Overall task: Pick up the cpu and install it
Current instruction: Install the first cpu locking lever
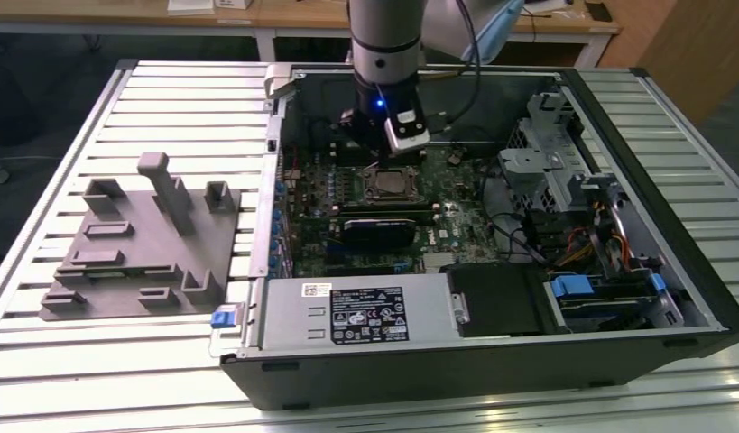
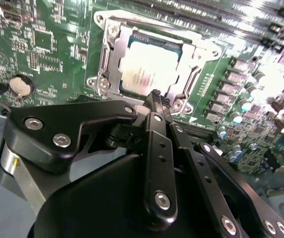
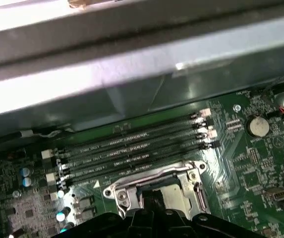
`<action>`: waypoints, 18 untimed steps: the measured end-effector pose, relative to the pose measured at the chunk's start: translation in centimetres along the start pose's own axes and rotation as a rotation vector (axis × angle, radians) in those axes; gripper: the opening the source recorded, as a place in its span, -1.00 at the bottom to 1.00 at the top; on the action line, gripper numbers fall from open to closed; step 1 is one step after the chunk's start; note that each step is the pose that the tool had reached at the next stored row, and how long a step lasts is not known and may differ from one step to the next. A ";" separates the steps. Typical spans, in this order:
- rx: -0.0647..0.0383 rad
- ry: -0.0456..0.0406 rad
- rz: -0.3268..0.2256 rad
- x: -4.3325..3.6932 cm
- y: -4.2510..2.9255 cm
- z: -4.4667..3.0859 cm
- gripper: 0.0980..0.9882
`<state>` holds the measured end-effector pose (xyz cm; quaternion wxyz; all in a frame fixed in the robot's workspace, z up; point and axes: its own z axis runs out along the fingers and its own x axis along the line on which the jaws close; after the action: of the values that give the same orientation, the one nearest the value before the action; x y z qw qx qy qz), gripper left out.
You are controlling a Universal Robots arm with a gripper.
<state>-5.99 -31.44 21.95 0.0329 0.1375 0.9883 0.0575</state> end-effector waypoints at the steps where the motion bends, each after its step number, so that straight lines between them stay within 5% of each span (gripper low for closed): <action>1: 0.000 0.0001 0.000 0.06 0.20 0.05 -0.98; 10: 0.000 -0.0004 0.001 0.42 1.36 0.52 -0.98; 18: -0.004 -0.0189 0.010 0.44 1.35 1.18 -0.98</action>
<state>-5.96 -29.91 20.92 0.0423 0.1427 0.9871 0.0585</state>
